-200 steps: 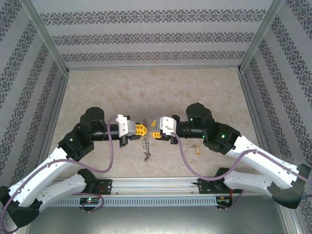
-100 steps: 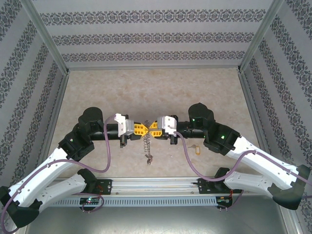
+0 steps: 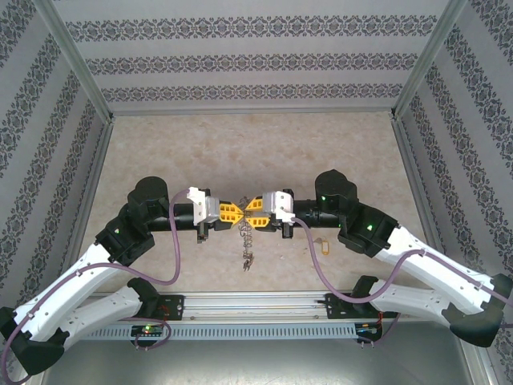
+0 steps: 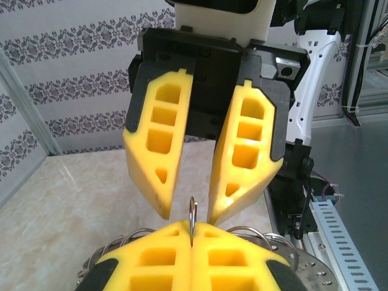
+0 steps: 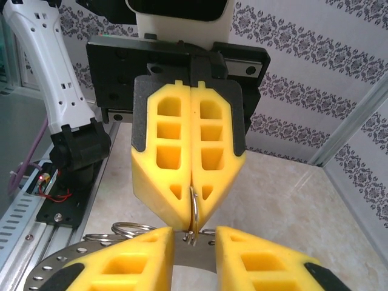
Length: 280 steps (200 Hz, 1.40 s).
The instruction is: Put the keys on the keyring
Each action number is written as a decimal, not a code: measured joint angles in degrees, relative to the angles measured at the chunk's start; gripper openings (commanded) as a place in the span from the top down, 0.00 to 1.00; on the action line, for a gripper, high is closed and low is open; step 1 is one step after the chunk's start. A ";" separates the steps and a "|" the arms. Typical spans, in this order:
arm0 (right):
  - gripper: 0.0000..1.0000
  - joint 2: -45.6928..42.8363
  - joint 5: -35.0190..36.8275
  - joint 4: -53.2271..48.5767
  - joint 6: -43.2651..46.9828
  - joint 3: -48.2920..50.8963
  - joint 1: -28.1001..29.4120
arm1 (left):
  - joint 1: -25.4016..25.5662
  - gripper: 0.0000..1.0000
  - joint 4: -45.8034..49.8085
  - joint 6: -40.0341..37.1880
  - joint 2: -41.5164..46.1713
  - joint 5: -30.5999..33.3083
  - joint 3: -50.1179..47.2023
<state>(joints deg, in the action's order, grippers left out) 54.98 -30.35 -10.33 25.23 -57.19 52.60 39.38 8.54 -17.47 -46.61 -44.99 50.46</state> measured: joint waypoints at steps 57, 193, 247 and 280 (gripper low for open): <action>0.89 0.96 -0.17 0.09 0.17 0.00 0.00 | 0.00 1.00 0.02 0.00 0.02 0.00 -0.02; 1.00 8.76 7.21 -17.22 5.22 -10.21 0.13 | 0.39 1.00 12.20 -8.50 -3.87 9.38 3.85; 0.72 9.64 7.41 -18.60 6.56 -11.34 0.17 | 0.37 1.00 12.31 -8.61 -3.52 9.44 3.67; 0.60 4.76 7.28 -15.54 4.76 -7.30 -0.15 | 0.35 1.00 11.19 -6.86 -1.77 8.92 1.81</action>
<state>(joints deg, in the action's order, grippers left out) 59.75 -23.07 -25.87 30.00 -64.49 52.45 39.72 19.73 -24.34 -48.38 -36.07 52.27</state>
